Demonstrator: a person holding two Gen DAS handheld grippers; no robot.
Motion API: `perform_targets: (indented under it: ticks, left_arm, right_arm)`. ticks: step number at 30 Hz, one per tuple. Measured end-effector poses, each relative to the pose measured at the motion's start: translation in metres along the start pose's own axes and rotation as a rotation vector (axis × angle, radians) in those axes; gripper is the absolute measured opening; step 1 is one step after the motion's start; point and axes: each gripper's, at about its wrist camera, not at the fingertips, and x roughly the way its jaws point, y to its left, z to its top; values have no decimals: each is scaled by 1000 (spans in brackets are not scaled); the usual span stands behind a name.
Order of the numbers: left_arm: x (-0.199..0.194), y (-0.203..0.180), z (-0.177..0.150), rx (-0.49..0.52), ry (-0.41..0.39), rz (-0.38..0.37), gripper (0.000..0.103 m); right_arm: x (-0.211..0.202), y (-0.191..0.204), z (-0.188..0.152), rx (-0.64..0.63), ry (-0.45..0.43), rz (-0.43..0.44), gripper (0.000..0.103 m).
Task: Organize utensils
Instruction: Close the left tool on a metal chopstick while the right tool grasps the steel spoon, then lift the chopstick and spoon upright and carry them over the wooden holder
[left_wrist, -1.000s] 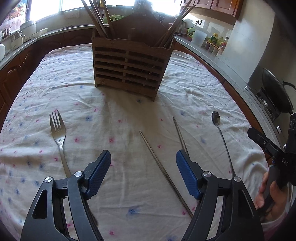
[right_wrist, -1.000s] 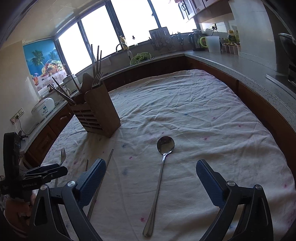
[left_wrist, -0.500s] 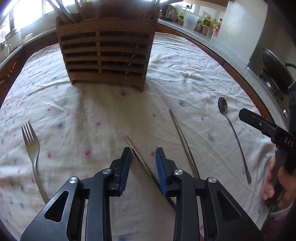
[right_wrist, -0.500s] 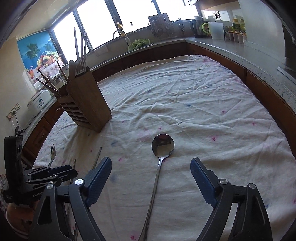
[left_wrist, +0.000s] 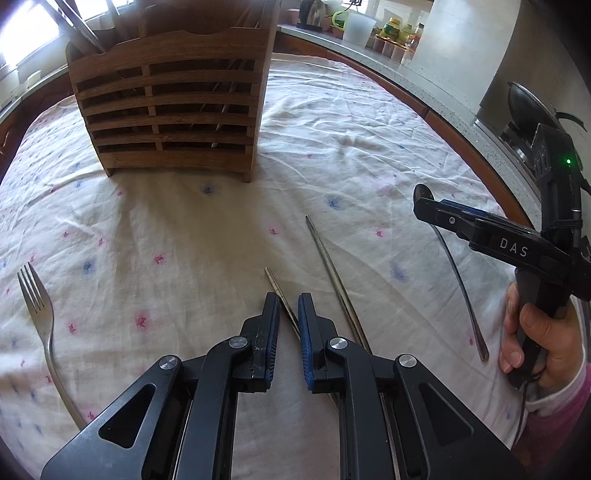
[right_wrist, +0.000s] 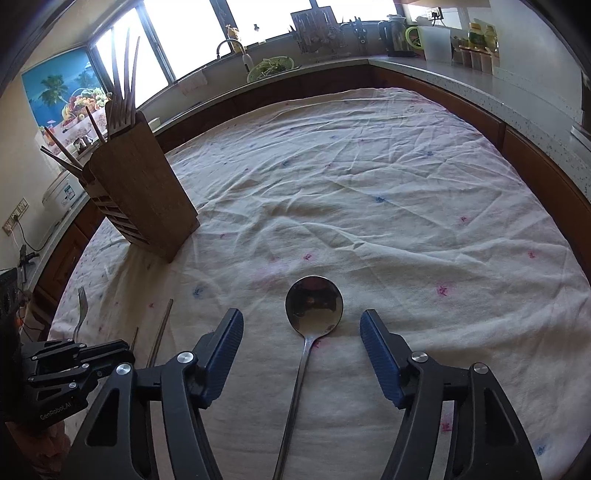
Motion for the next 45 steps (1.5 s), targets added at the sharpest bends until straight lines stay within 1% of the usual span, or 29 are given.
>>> perform_targets:
  ticks: [2, 3, 4, 5, 6, 7, 10, 15, 20, 24, 29, 34, 39, 45]
  left_arm:
    - [2, -3, 1, 19, -4, 12, 9]
    - [3, -6, 1, 30, -8, 20, 9]
    - [3, -8, 1, 43, -12, 29, 9]
    - [3, -10, 1, 55, -15, 37, 8]
    - [4, -11, 1, 63, -18, 43, 8]
    - [3, -11, 1, 63, -21, 42, 7]
    - [2, -7, 0, 48, -21, 20, 4]
    - [-14, 0, -3, 19, -53, -9, 3]
    - [-39, 6, -4, 3, -102, -17, 3]
    - [-64, 11, -4, -12, -155, -30, 3]
    - [-100, 16, -7, -24, -236, -38, 3]
    - [-135, 25, -11, -42, -318, -46, 3]
    - [-160, 34, -18, -63, -383, -56, 3]
    - [-178, 46, -21, -90, -439, -62, 3]
  right_arm:
    - [3, 3, 3, -22, 5, -12, 63]
    - [4, 4, 4, -32, 9, -23, 55]
    - [6, 5, 5, -44, 11, -40, 43]
    - [7, 6, 5, -55, 12, -55, 35]
    - [8, 6, 5, -58, 13, -59, 25]
    - [9, 5, 6, -58, 14, -60, 11]
    - [3, 3, 6, -43, 1, -32, 3]
    - [-14, 5, 4, -39, -32, -14, 2]
    - [-36, 11, 2, -30, -78, 1, 2]
    - [-62, 19, 5, -36, -135, 10, 2]
    - [-96, 38, 11, -79, -219, 5, 2]
    - [-125, 57, 17, -107, -291, 31, 2]
    - [-144, 74, 21, -133, -350, 43, 2]
    - [-154, 90, 26, -157, -382, 56, 2]
